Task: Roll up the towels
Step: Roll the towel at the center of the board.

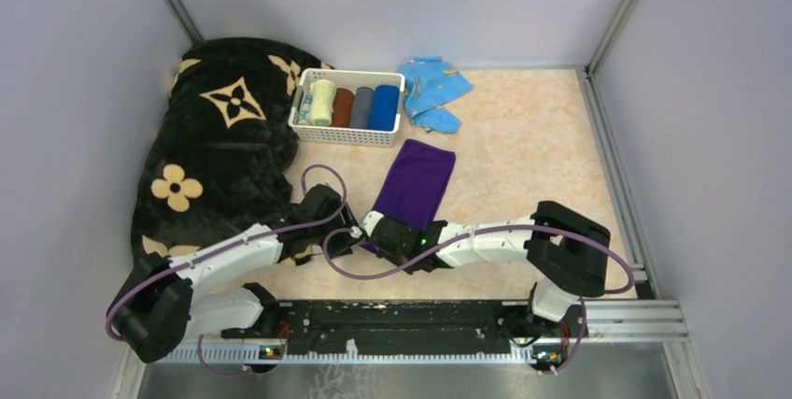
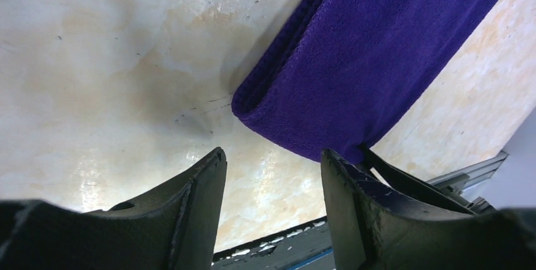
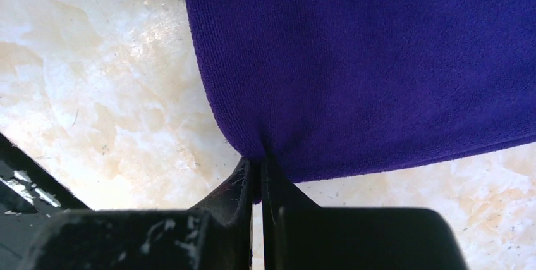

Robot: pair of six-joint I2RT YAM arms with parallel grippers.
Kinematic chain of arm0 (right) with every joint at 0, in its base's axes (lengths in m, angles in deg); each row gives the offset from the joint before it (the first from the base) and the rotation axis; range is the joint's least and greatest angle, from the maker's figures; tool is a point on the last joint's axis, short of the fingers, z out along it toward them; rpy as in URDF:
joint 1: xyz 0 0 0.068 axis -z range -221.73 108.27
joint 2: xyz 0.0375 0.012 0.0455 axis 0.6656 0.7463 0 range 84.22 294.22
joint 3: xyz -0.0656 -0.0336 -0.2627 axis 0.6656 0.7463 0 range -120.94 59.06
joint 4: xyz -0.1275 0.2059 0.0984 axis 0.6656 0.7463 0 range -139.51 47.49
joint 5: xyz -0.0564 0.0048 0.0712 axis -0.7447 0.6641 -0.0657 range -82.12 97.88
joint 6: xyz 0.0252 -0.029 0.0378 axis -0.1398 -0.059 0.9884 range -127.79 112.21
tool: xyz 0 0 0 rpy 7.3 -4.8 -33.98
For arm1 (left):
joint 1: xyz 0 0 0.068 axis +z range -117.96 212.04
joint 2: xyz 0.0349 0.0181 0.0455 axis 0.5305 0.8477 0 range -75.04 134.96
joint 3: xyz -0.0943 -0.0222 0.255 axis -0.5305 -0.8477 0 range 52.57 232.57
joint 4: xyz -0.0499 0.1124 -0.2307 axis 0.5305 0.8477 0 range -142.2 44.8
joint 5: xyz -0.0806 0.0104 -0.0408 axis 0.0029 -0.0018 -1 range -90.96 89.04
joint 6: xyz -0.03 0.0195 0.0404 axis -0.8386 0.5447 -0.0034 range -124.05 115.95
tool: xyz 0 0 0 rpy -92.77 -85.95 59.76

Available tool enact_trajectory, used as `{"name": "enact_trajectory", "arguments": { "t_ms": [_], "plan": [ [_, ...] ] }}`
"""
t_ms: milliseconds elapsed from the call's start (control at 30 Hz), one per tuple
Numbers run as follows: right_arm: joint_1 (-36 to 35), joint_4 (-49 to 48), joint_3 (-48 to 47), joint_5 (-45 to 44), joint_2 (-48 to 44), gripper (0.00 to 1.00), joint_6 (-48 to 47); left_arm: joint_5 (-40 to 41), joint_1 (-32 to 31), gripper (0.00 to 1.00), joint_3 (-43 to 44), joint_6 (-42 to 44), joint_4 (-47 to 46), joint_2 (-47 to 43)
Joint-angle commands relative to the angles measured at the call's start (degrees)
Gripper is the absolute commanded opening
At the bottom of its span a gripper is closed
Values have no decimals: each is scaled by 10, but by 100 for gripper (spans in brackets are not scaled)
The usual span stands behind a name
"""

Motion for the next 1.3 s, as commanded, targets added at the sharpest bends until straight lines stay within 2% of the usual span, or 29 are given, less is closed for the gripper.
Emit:
{"name": "enact_trajectory", "arguments": {
  "t_ms": [0, 300, 567, 800, 900, 1033, 1100, 1167, 1267],
  "plan": [
    [-1, -22, 20, 55, -21, 0, 32, -20, 3, 63, -6, -59, -18, 6],
    [78, -123, 65, 205, -75, 0, 112, -30, 1, 62, -10, -128, -24, 13],
    [127, -184, 102, 285, -89, 0, 155, -28, -4, 60, -11, -153, -17, 27],
    [137, -201, 113, 311, -86, 0, 165, 35, -5, 52, 17, -144, 3, 65],
    [142, -213, 122, 325, -89, 0, 170, 67, -4, 43, 26, -137, 12, 76],
    [151, -219, 126, 340, -90, 0, 175, 91, -4, 21, 41, -127, 25, 80],
    [156, -221, 127, 349, -90, 0, 177, 105, -4, 16, 53, -118, 41, 77],
    [164, -224, 129, 362, -86, 0, 182, 118, -4, 19, 63, -107, 55, 71],
    [181, -227, 130, 384, -74, 0, 193, 132, -4, 38, 79, -88, 76, 58]
  ]
}}
